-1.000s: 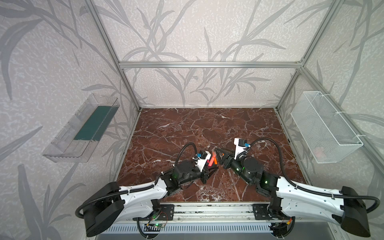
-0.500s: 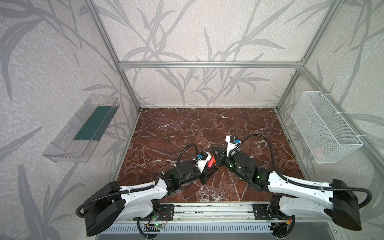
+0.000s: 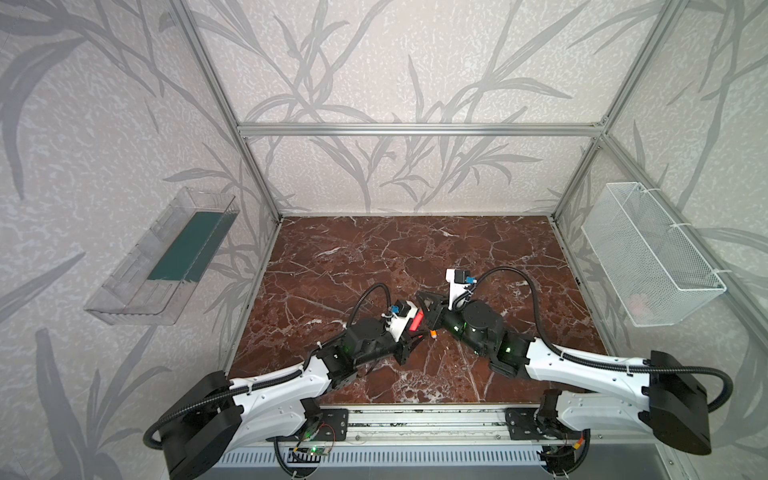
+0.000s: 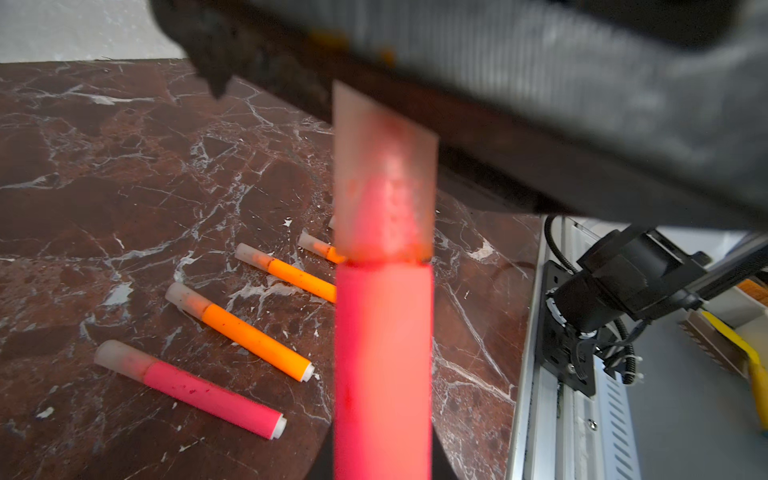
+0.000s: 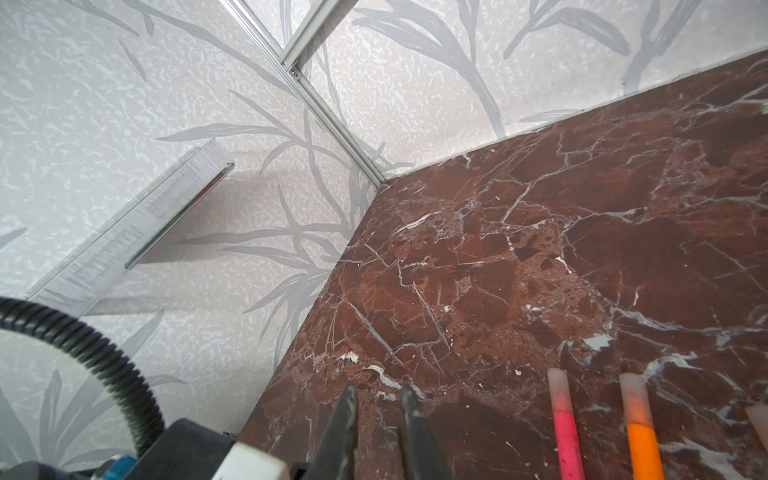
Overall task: Insert the pens into the pen caps
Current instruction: 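Press the cap onto the marker with the right gripper while the left gripper holds it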
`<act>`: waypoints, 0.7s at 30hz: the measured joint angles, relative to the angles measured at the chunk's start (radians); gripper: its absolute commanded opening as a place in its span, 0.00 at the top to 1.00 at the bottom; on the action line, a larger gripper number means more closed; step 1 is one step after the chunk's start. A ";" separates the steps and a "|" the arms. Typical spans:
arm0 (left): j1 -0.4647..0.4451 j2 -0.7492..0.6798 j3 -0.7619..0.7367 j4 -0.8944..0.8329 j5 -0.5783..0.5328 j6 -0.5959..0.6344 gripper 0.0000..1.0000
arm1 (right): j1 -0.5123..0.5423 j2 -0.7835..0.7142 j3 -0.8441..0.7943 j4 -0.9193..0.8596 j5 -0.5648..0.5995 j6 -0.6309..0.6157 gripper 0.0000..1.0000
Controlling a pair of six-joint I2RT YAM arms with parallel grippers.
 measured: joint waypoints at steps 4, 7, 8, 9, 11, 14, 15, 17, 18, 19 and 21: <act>0.020 -0.035 0.000 -0.051 0.018 0.014 1.00 | 0.017 0.026 0.003 0.032 0.016 0.003 1.00; 0.021 -0.057 0.018 -0.124 -0.022 0.044 1.00 | 0.042 0.053 0.020 0.031 0.072 0.019 1.00; 0.021 -0.064 0.029 -0.153 -0.043 0.056 1.00 | 0.050 0.063 0.030 0.028 0.097 0.025 1.00; 0.019 -0.071 0.038 -0.176 -0.065 0.071 1.00 | 0.058 0.071 0.040 0.027 0.121 0.031 1.00; 0.017 -0.084 0.056 -0.218 -0.106 0.097 1.00 | 0.072 0.085 0.055 0.027 0.159 0.043 1.00; 0.016 -0.101 0.073 -0.264 -0.154 0.135 1.00 | 0.092 0.108 0.069 0.037 0.209 0.069 1.00; 0.015 -0.104 0.076 -0.277 -0.166 0.141 1.00 | 0.096 0.116 0.071 0.045 0.219 0.079 1.00; 0.020 -0.105 0.082 -0.306 -0.166 0.145 1.00 | 0.103 0.133 0.070 0.063 0.237 0.095 1.00; 0.031 -0.105 0.082 -0.319 -0.150 0.144 1.00 | 0.105 0.142 0.067 0.075 0.243 0.100 1.00; 0.045 -0.105 0.082 -0.325 -0.123 0.140 1.00 | 0.106 0.148 0.064 0.089 0.245 0.102 1.00; 0.095 -0.107 0.082 -0.330 -0.024 0.130 1.00 | 0.106 0.159 0.055 0.117 0.244 0.106 1.00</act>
